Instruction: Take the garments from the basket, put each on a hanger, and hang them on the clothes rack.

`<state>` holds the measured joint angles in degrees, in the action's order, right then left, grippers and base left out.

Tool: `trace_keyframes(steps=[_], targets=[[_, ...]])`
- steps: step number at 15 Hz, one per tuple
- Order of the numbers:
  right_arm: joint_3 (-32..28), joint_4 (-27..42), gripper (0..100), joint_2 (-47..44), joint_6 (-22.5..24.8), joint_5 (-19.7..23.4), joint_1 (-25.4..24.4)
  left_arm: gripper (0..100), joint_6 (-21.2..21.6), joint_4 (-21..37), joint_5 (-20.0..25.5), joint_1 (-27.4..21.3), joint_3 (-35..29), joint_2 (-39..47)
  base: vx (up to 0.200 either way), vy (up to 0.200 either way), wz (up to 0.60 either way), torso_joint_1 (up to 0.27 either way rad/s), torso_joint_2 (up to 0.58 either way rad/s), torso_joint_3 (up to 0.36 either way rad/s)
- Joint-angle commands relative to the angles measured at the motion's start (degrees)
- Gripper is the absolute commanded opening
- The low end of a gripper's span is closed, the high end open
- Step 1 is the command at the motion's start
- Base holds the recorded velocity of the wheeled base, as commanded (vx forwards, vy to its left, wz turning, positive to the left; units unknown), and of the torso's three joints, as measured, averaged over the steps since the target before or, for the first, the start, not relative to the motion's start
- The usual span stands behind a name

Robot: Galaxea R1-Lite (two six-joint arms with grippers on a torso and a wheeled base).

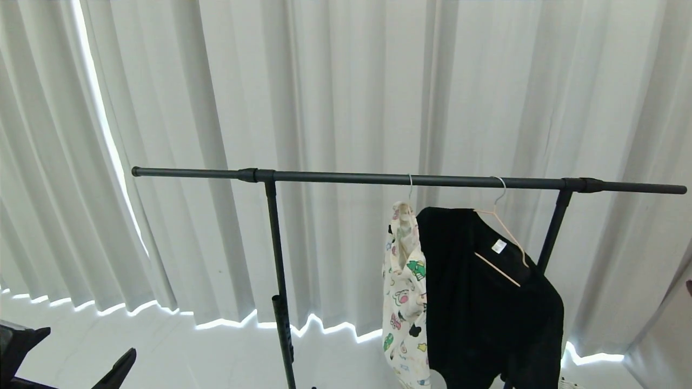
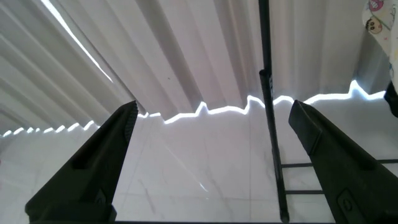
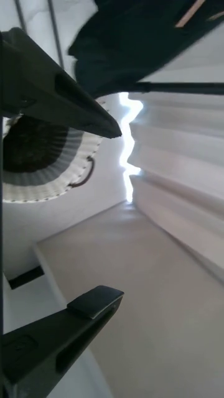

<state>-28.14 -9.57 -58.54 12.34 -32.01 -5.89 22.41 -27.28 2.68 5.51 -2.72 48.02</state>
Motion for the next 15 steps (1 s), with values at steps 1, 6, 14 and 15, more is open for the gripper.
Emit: trace_keyframes(steps=[1, 6, 14, 15], targets=[[2.82, -0.01, 100, 3.7, 0.06, 0.02, 0.0, 100, 0.09, 0.04, -0.05, 0.03, 2.54, -4.16, -0.2, 0.0, 0.0, 0.007, 0.01, 0.002], [14.86, 0.25, 100, 19.43, 0.06, -0.51, 0.18, 100, -0.17, 16.56, 0.75, -0.24, 2.72, -26.84, -0.08, 0.0, 0.0, 0.0, 0.0, 0.001], [28.14, 5.44, 100, 50.98, 2.69, -6.75, 9.67, 100, -9.84, 27.28, -4.62, -0.06, 1.58, -42.48, 0.0, 0.0, 0.0, 0.0, 0.0, 0.0], [28.14, 5.26, 100, 53.71, 2.34, -6.84, 9.67, 100, -10.63, 27.28, -4.62, -0.06, 1.66, -42.48, 0.0, 0.0, 0.0, 0.0, 0.0, 0.0]])
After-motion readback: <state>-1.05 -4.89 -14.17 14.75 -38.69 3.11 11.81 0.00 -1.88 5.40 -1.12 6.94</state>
